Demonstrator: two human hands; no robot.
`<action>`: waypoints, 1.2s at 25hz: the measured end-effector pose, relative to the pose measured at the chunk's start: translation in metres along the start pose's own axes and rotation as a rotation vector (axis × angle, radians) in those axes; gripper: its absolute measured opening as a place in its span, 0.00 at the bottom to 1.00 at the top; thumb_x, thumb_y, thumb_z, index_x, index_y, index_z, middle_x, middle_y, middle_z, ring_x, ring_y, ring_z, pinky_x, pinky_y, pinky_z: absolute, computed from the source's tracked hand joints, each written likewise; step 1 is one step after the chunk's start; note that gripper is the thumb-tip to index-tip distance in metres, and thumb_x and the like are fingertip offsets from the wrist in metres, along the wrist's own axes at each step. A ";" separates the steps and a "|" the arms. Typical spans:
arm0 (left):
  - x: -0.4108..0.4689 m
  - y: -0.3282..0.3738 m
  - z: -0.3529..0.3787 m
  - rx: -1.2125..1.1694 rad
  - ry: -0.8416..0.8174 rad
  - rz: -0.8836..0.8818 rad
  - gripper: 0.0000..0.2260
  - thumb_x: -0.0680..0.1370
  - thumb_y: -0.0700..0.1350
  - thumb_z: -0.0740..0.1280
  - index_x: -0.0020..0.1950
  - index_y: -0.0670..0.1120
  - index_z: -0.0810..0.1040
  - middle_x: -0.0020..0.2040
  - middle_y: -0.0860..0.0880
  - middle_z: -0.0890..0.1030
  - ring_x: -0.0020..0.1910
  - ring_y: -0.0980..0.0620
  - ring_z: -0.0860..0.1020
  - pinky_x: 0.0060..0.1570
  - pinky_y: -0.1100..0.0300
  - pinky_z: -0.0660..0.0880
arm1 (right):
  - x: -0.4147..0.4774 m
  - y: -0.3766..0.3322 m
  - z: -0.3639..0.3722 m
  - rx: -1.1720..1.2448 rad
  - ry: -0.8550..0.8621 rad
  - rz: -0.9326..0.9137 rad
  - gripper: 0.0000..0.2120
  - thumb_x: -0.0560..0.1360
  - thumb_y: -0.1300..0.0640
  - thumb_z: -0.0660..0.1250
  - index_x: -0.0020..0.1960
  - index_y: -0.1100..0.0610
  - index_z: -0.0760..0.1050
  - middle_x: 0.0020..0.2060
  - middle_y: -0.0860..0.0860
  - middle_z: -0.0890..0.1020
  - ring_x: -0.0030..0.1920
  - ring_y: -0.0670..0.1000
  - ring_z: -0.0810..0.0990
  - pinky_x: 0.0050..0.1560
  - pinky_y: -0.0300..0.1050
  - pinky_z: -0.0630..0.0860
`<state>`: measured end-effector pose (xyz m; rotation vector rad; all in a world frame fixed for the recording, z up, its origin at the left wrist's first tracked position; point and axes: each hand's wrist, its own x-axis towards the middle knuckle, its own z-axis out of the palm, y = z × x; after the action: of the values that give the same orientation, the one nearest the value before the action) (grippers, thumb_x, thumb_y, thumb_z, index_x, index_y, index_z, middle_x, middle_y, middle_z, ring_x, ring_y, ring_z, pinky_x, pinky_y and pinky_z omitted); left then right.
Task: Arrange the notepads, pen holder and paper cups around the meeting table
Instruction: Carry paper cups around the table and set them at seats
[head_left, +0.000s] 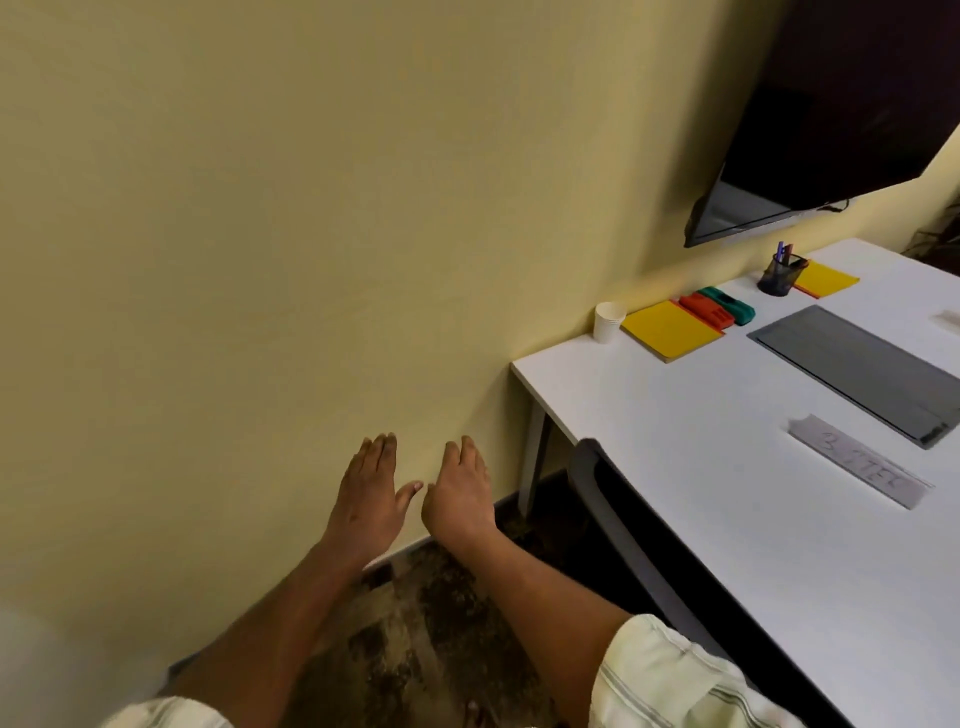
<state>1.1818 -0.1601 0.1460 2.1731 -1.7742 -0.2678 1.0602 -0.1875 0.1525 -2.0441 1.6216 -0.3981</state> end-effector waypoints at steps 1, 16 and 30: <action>0.017 0.001 -0.004 0.020 -0.018 0.049 0.33 0.79 0.56 0.59 0.78 0.43 0.49 0.78 0.45 0.53 0.78 0.48 0.49 0.76 0.54 0.50 | 0.017 0.000 -0.006 0.009 0.007 0.021 0.33 0.76 0.59 0.64 0.76 0.58 0.52 0.77 0.57 0.50 0.77 0.57 0.48 0.77 0.52 0.50; 0.283 0.064 0.063 -0.109 -0.117 0.465 0.27 0.81 0.50 0.57 0.76 0.41 0.54 0.77 0.44 0.58 0.78 0.47 0.51 0.75 0.56 0.50 | 0.241 0.083 -0.067 0.060 0.256 0.368 0.32 0.75 0.62 0.62 0.76 0.60 0.52 0.77 0.58 0.50 0.77 0.58 0.48 0.77 0.52 0.52; 0.433 0.136 0.107 -0.083 -0.300 0.779 0.30 0.81 0.56 0.54 0.77 0.42 0.52 0.78 0.45 0.56 0.78 0.48 0.51 0.75 0.56 0.48 | 0.367 0.160 -0.094 0.024 0.470 0.702 0.26 0.78 0.54 0.63 0.72 0.61 0.59 0.68 0.58 0.67 0.67 0.58 0.68 0.66 0.50 0.70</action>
<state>1.1118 -0.6206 0.1201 1.2839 -2.5525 -0.4686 0.9723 -0.5870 0.1151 -1.2795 2.4523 -0.6514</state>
